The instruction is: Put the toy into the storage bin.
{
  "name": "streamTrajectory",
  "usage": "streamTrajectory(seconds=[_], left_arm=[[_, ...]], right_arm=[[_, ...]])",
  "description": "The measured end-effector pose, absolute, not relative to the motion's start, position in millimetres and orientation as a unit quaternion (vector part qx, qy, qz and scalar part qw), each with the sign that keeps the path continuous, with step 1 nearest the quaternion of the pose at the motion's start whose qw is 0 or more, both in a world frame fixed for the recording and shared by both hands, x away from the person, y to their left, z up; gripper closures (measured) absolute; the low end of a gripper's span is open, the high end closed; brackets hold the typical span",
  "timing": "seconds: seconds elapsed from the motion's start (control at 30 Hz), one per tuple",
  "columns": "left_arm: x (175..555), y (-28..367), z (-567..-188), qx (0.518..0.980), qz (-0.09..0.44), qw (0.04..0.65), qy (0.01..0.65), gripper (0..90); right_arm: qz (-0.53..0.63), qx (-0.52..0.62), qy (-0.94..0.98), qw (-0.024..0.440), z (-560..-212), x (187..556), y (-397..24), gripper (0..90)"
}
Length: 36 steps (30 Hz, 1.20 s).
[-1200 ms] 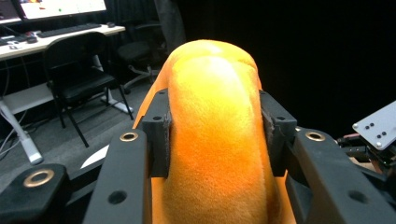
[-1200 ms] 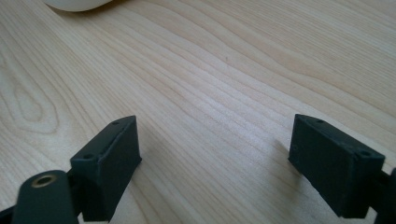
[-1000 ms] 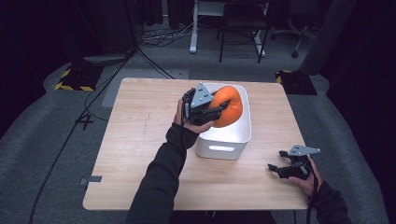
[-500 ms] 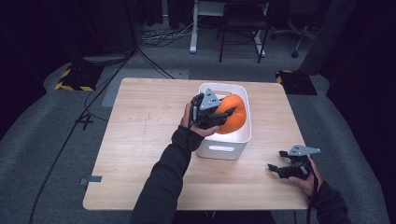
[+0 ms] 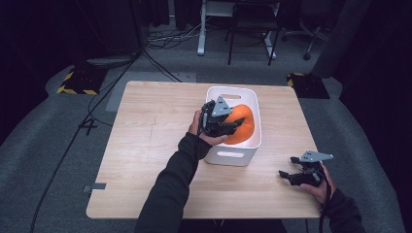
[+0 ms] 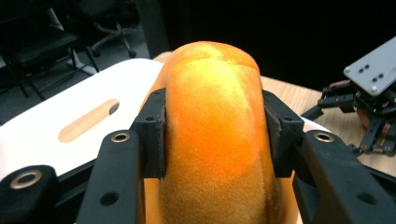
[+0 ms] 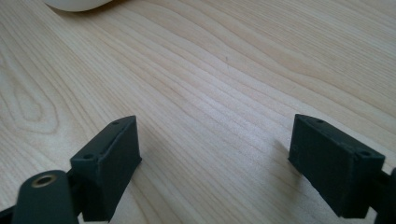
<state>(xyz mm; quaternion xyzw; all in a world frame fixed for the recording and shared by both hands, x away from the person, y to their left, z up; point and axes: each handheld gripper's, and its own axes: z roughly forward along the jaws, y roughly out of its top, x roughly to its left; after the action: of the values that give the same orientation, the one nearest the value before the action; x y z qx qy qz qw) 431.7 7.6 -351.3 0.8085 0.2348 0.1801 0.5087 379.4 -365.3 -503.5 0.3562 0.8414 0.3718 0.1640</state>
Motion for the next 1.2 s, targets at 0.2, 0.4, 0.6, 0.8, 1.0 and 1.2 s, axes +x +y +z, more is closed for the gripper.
streamTrajectory(seconds=[0.2, 0.4, 0.6, 0.8, 1.0, 1.2], left_arm=[[431.9, 5.6, -352.3, 0.82, 0.177, 0.492, 0.231, 50.0], [433.4, 5.4, -354.6, 0.831, 0.171, 0.476, 0.232, 48.7], [434.9, 4.6, -355.9, 0.84, 0.164, 0.462, 0.232, 46.6], [436.6, 2.8, -357.9, 0.855, 0.153, 0.441, 0.227, 44.5], [437.8, -0.5, -360.6, 0.868, 0.145, 0.421, 0.219, 44.8], [438.8, -3.5, -362.2, 0.881, 0.136, 0.402, 0.21, 45.8]], right_arm=[[0.372, 0.356, 0.841, 0.163, -503.5, 379.4, -365.3, 16.4], [0.372, 0.357, 0.841, 0.163, -503.5, 379.4, -365.3, 16.4], [0.372, 0.357, 0.841, 0.163, -503.5, 379.4, -365.3, 16.4], [0.372, 0.357, 0.841, 0.163, -503.5, 379.4, -365.3, 16.4], [0.372, 0.357, 0.841, 0.163, -503.5, 379.4, -365.3, 16.4], [0.372, 0.356, 0.841, 0.163, -503.5, 379.4, -365.3, 16.4]])
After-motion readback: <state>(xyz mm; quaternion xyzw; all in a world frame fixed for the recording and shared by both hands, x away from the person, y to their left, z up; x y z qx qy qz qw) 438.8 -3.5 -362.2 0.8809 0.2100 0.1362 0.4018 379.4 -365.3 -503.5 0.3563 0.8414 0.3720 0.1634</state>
